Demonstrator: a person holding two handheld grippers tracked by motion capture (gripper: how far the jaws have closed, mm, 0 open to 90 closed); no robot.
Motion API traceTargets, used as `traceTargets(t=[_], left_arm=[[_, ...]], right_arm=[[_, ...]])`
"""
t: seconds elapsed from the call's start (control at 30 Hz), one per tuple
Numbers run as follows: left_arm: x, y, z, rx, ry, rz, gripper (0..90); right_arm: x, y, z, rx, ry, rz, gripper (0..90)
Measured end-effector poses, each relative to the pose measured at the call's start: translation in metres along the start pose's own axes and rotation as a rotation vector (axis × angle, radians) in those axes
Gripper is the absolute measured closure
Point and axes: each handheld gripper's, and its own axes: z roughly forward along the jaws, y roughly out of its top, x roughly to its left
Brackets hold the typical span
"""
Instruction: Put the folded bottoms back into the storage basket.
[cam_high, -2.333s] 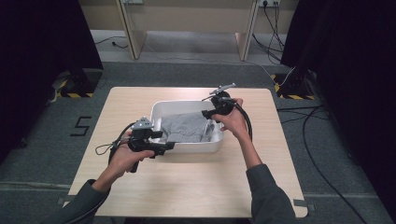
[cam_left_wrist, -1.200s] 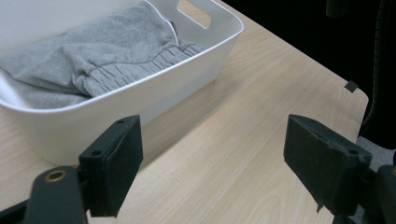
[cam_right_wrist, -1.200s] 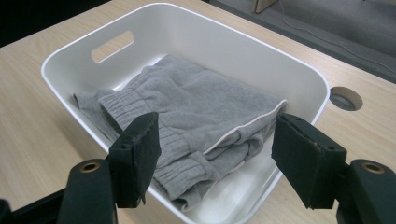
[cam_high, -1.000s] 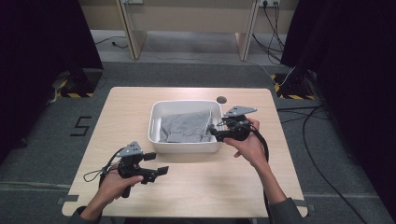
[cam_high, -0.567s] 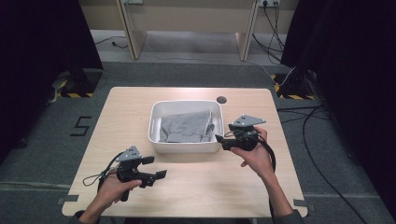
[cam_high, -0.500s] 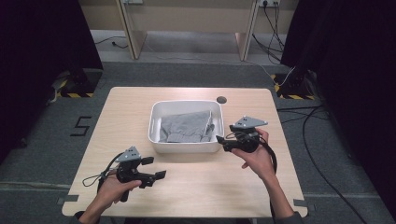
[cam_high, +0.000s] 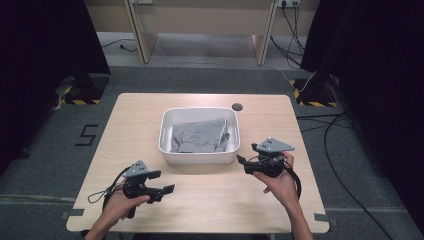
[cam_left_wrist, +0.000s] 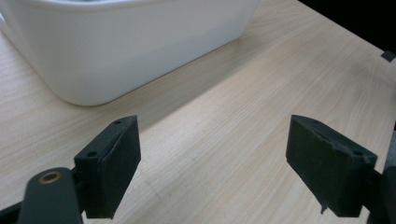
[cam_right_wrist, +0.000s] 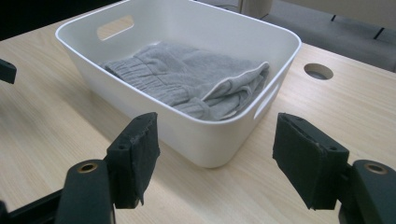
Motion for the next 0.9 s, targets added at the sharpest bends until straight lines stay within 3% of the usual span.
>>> traceTargets(t=[0.27,0.63,0.9], left_arm=[[-0.001,-0.009,0.003,0.013,0.001,-0.003,17.5],[0.000,-0.021,0.000,0.025,0.024,-0.009,17.5],[0.006,-0.027,-0.003,0.025,0.036,-0.035,17.5]], right_arm=[[0.003,-0.018,-0.005,-0.027,-0.001,0.026,31.7],[0.005,-0.030,-0.006,-0.004,0.007,0.046,31.6],[0.003,-0.045,-0.007,0.018,0.011,0.058,31.2]])
